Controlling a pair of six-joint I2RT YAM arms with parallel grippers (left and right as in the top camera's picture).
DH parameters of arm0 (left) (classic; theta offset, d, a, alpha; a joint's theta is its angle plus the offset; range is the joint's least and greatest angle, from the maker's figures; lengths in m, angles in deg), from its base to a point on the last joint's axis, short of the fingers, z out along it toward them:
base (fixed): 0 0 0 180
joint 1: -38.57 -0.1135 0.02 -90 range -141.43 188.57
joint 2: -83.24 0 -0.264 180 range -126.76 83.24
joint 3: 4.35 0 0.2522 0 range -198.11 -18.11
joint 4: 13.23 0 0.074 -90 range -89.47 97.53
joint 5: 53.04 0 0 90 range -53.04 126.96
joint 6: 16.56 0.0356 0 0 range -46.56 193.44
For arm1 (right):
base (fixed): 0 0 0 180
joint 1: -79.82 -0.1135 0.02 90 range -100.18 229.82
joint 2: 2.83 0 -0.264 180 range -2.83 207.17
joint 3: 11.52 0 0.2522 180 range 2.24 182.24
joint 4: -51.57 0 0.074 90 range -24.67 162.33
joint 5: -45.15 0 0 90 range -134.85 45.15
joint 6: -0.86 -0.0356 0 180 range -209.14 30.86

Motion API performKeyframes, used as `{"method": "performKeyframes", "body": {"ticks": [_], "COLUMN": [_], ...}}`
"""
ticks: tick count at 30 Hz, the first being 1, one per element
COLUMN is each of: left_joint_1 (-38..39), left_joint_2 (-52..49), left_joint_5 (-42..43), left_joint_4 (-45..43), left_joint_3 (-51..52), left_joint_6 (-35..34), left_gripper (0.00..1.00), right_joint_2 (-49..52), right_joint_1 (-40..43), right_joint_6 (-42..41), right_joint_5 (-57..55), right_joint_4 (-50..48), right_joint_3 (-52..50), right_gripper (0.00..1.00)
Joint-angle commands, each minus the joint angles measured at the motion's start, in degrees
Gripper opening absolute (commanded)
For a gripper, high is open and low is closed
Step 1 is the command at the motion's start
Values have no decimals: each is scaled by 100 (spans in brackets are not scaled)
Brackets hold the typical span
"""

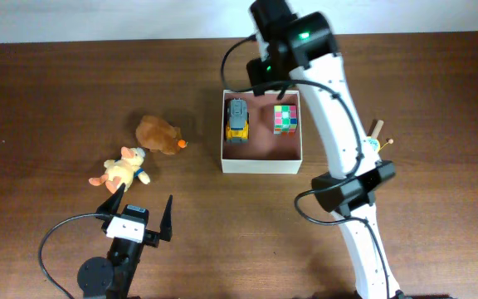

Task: Pack container
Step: 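Raise right gripper and move right toward the yellow drum rattle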

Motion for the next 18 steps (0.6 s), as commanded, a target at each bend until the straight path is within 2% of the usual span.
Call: {"method": "performKeyframes", "body": {"ticks": [1, 3, 7, 13, 18], "left_joint_1": [-28, -28, -28, -28, -28], "left_joint_2": [39, 39, 39, 39, 39], "left_joint_5": [59, 59, 61, 59, 59], "left_joint_4": [15, 15, 15, 15, 15], "left_joint_3": [31, 31, 31, 31, 31], "left_joint_6": [52, 52, 52, 52, 52], "left_gripper": [99, 99, 99, 99, 99], "right_joint_2": [-293, -417, -1165, -2312, -2435], "right_joint_1": [514, 743, 1397, 2282, 2647], "right_joint_6": [-155, -155, -87, -138, -1054], "right_joint_5": [245, 380, 439, 275, 275], "right_joint_4": [39, 39, 39, 37, -94], "right_joint_3": [131, 35, -837, -2900, -4199], "right_gripper": [78, 86, 92, 94, 94]}}
